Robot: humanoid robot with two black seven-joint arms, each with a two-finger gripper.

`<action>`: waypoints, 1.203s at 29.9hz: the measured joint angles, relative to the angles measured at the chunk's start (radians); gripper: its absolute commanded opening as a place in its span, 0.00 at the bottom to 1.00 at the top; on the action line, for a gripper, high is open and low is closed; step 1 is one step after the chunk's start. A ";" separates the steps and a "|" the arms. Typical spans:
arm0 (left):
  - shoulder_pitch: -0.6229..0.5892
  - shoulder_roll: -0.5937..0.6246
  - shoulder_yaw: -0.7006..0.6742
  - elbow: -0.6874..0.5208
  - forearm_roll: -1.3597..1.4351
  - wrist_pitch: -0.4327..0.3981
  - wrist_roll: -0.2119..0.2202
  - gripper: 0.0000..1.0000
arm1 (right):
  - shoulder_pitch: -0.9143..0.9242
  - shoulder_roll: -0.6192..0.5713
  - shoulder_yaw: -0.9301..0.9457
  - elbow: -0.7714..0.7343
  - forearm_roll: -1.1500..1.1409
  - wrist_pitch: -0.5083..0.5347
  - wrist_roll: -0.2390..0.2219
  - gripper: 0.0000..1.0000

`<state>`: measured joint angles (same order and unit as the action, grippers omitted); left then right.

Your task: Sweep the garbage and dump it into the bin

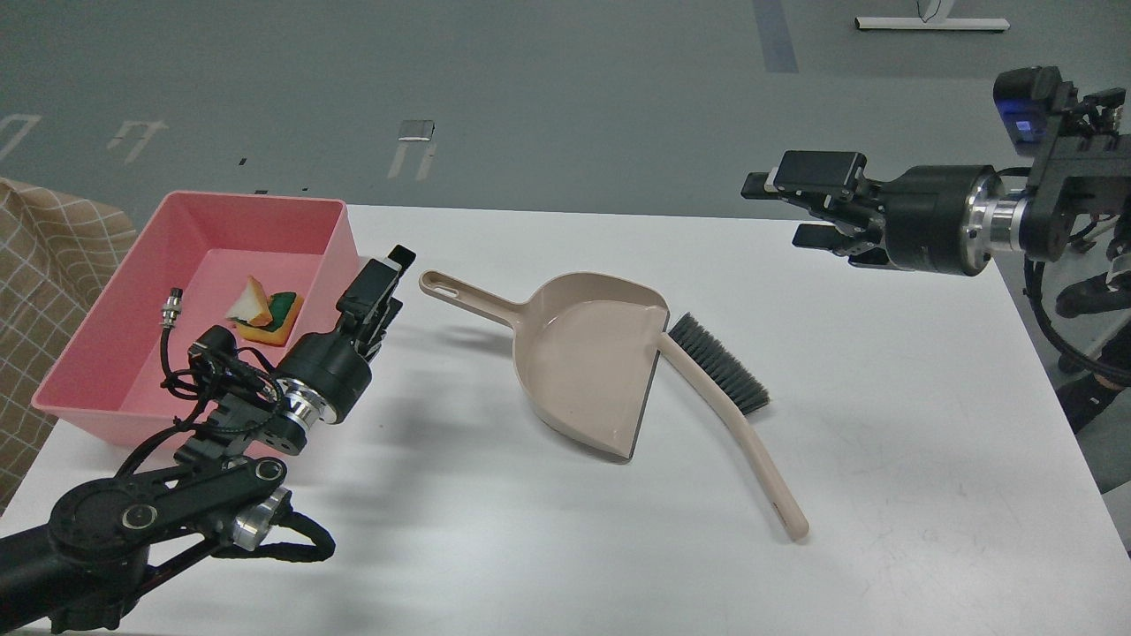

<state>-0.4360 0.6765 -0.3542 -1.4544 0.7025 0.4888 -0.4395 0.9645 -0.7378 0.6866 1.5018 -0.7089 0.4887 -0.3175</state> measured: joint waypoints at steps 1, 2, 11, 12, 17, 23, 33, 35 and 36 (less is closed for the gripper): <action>-0.002 0.005 -0.002 -0.008 0.000 0.000 -0.002 0.98 | -0.009 0.015 0.026 -0.003 0.000 0.000 0.000 0.98; -0.005 0.007 -0.004 -0.015 0.000 0.000 -0.004 0.98 | -0.019 0.033 0.057 -0.009 0.000 0.000 0.000 0.98; -0.053 0.010 -0.009 -0.036 -0.003 0.000 -0.007 0.98 | -0.124 0.225 0.359 -0.103 0.000 0.000 0.000 0.97; -0.060 0.011 -0.010 -0.038 -0.004 -0.001 -0.007 0.98 | -0.131 0.248 0.384 -0.114 0.000 0.000 0.000 0.96; -0.096 0.013 -0.011 -0.048 -0.039 -0.026 -0.006 0.98 | -0.143 0.329 0.480 -0.161 0.008 0.000 0.000 0.95; -0.163 0.032 -0.011 -0.054 -0.127 -0.087 -0.005 0.98 | -0.152 0.414 0.554 -0.235 0.101 0.000 0.000 0.95; -0.344 0.113 -0.018 -0.050 -0.236 -0.257 -0.009 0.98 | -0.153 0.557 0.668 -0.353 0.198 0.000 -0.002 0.96; -0.379 0.119 -0.030 -0.044 -0.256 -0.292 -0.010 0.98 | -0.147 0.581 0.690 -0.393 0.199 0.000 -0.002 0.96; -0.397 0.122 -0.040 -0.038 -0.266 -0.311 -0.010 0.98 | -0.144 0.588 0.696 -0.408 0.199 0.000 -0.002 0.96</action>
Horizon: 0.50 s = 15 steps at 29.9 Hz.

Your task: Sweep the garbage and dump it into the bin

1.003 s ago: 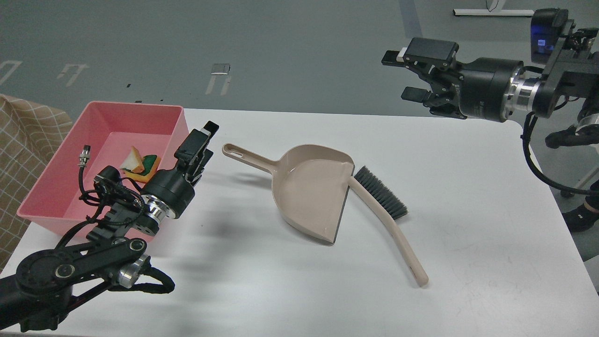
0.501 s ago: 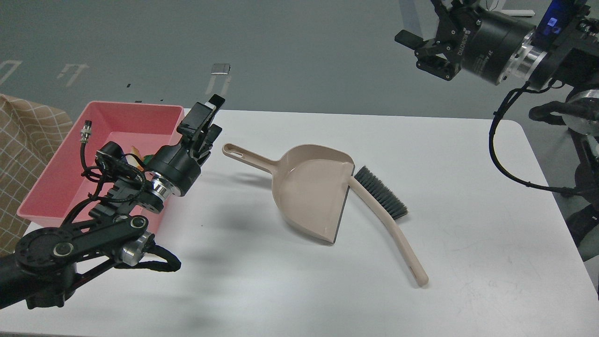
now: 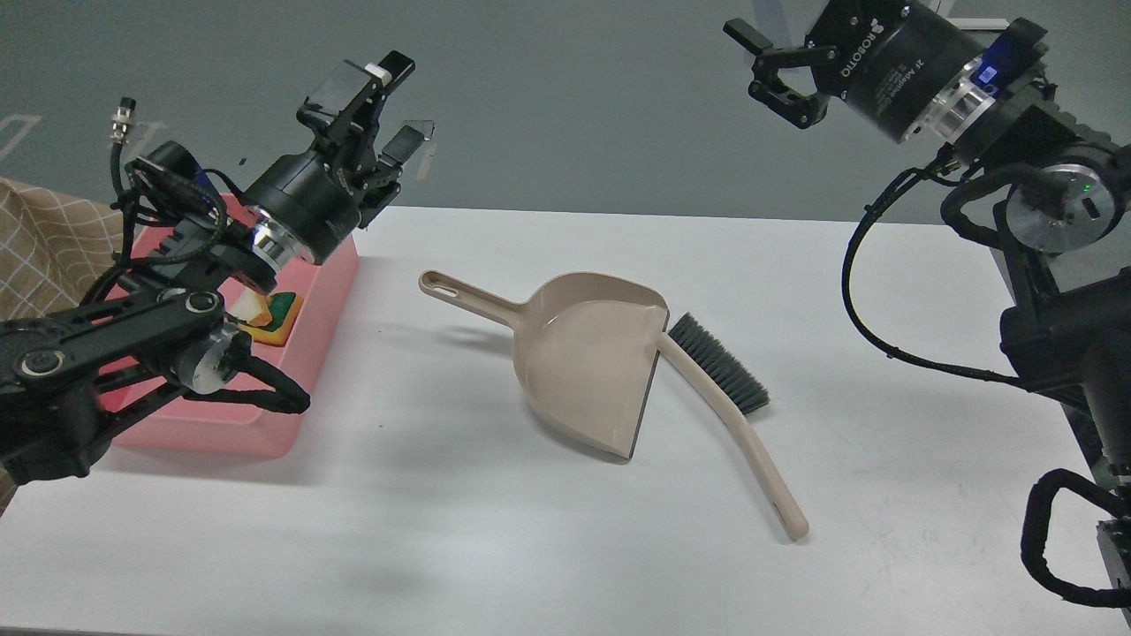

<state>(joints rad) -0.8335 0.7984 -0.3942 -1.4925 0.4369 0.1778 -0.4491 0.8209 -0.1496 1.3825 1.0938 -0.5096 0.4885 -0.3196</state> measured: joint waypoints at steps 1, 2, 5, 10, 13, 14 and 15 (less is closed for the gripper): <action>-0.017 0.002 -0.012 0.008 -0.006 -0.020 0.000 0.98 | 0.004 0.006 0.004 -0.012 0.000 0.000 -0.002 0.96; -0.030 0.003 -0.023 0.016 -0.009 -0.037 0.000 0.98 | 0.007 0.010 0.006 -0.023 0.000 0.000 -0.003 0.96; -0.053 0.003 -0.085 0.049 -0.014 -0.098 0.000 0.98 | 0.013 0.012 0.013 -0.034 0.001 0.000 -0.005 0.96; -0.055 -0.038 -0.253 0.133 -0.028 -0.254 0.001 0.98 | 0.020 0.017 0.080 -0.092 0.066 0.000 -0.007 0.96; -0.054 -0.099 -0.308 0.209 -0.034 -0.318 0.002 0.98 | 0.051 0.020 0.098 -0.168 0.138 0.000 -0.006 0.96; -0.055 -0.122 -0.324 0.235 -0.036 -0.335 0.002 0.98 | 0.062 0.020 0.101 -0.203 0.167 0.000 -0.005 0.96; -0.055 -0.149 -0.342 0.265 -0.041 -0.353 0.002 0.98 | 0.073 0.021 0.101 -0.232 0.187 0.000 -0.005 0.96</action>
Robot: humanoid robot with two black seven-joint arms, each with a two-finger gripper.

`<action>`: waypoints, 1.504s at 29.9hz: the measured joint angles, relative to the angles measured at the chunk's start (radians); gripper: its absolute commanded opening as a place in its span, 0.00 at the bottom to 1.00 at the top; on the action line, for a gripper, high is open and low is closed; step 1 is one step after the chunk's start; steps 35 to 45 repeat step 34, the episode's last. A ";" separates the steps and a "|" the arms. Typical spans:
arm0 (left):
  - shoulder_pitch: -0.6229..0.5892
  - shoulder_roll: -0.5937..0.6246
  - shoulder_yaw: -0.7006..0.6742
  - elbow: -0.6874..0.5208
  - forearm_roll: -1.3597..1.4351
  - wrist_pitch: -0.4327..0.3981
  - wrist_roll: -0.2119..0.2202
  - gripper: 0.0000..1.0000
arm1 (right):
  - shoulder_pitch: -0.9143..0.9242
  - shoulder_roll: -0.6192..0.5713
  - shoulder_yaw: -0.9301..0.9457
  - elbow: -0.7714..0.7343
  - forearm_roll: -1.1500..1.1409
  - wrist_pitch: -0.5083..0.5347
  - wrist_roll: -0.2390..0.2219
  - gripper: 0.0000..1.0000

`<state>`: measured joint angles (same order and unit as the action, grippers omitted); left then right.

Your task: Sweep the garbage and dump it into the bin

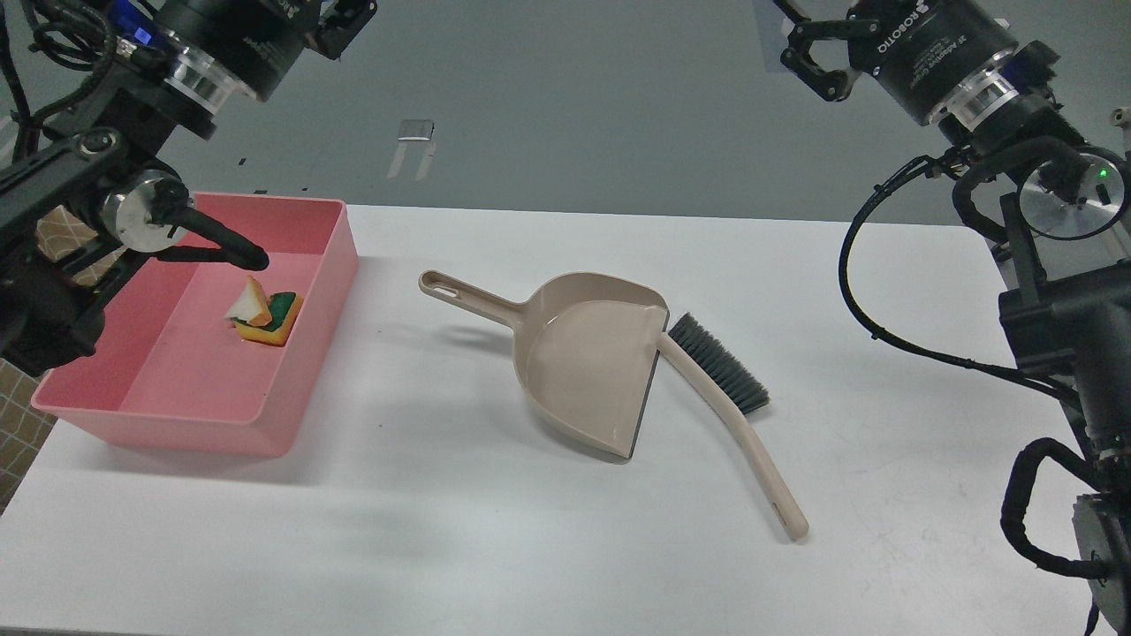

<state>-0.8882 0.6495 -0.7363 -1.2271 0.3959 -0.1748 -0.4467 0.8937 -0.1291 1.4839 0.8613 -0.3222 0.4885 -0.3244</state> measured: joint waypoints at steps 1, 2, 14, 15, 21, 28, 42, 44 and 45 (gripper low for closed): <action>-0.001 -0.026 -0.017 0.027 -0.006 -0.017 0.001 0.98 | 0.007 0.001 0.000 -0.027 0.016 0.000 0.000 0.97; -0.001 -0.048 -0.030 0.050 -0.012 -0.030 0.002 0.98 | 0.013 0.004 -0.003 -0.055 0.032 0.000 -0.001 0.97; 0.024 -0.280 -0.048 0.270 -0.027 -0.109 0.004 0.98 | 0.015 0.099 -0.012 -0.104 0.053 0.000 0.006 0.99; 0.028 -0.287 -0.051 0.272 -0.030 -0.112 0.002 0.98 | 0.014 0.112 -0.014 -0.107 0.053 0.000 0.008 1.00; 0.046 -0.289 -0.054 0.273 -0.077 -0.177 -0.001 0.98 | 0.009 0.128 -0.009 -0.148 0.053 0.000 0.014 1.00; 0.050 -0.288 -0.054 0.282 -0.090 -0.207 0.007 0.98 | -0.002 0.129 -0.013 -0.148 0.052 0.000 0.015 1.00; 0.043 -0.293 -0.052 0.303 -0.089 -0.207 0.008 0.98 | -0.039 0.129 -0.011 -0.106 0.053 0.000 0.015 1.00; 0.043 -0.293 -0.052 0.303 -0.089 -0.207 0.008 0.98 | -0.039 0.129 -0.011 -0.106 0.053 0.000 0.015 1.00; 0.043 -0.293 -0.052 0.303 -0.089 -0.207 0.008 0.98 | -0.039 0.129 -0.011 -0.106 0.053 0.000 0.015 1.00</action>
